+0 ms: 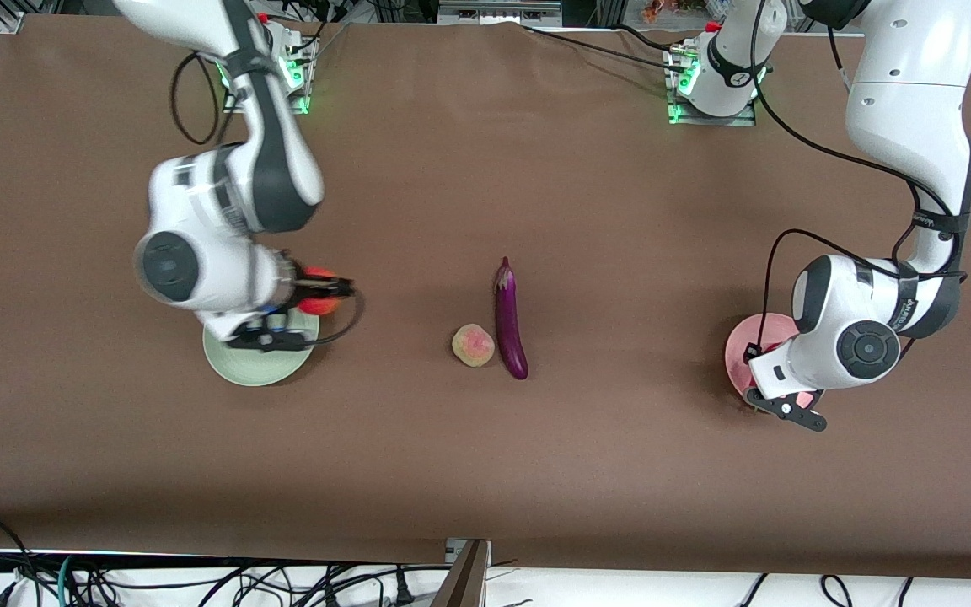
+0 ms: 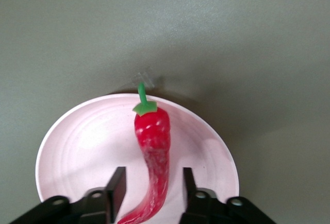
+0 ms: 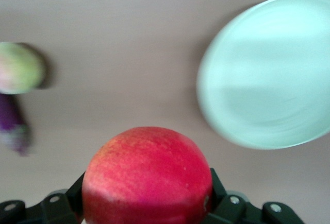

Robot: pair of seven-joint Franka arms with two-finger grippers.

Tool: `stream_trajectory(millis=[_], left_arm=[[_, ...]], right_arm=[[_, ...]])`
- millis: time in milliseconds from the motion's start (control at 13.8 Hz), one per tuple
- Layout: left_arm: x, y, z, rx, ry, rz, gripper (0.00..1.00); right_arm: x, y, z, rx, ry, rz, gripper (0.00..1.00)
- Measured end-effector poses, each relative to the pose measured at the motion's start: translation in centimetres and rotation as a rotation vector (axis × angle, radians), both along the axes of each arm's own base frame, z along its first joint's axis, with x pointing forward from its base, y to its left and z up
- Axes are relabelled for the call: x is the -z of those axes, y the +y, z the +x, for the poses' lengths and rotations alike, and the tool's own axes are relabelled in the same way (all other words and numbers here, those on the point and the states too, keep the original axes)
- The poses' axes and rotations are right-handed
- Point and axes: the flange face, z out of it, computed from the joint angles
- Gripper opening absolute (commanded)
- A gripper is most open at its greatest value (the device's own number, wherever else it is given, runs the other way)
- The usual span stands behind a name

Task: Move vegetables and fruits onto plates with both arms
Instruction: 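Carry the chili to the pink plate while the right gripper carries the pomegranate, then open both grippers, releasing the chili and pomegranate onto the plates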

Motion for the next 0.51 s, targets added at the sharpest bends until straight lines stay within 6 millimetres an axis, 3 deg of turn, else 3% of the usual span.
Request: stream_trajectory(millis=[145, 218, 363, 508], left_arm=[[-0.4, -1.2, 0.1, 0.014, -0.005, -0.014, 1.0], [-1.0, -2.7, 0.0, 0.021, -0.008, -0.033, 1.0], [-3.2, -7.1, -0.5, -0.011, 0.001, -0.09, 1.0], [-5.7, -12.9, -1.6, -0.075, -0.006, -0.135, 1.0]], right_arm=[[4.3, -6.1, 0.5, -0.03, -0.013, -0.02, 0.62], [6.9, -7.9, 0.5, -0.043, -0.034, -0.036, 0.65], [11.0, -10.3, 0.2, -0.072, -0.073, -0.076, 0.99], [12.5, -11.1, 0.2, -0.08, -0.078, -0.095, 0.99]])
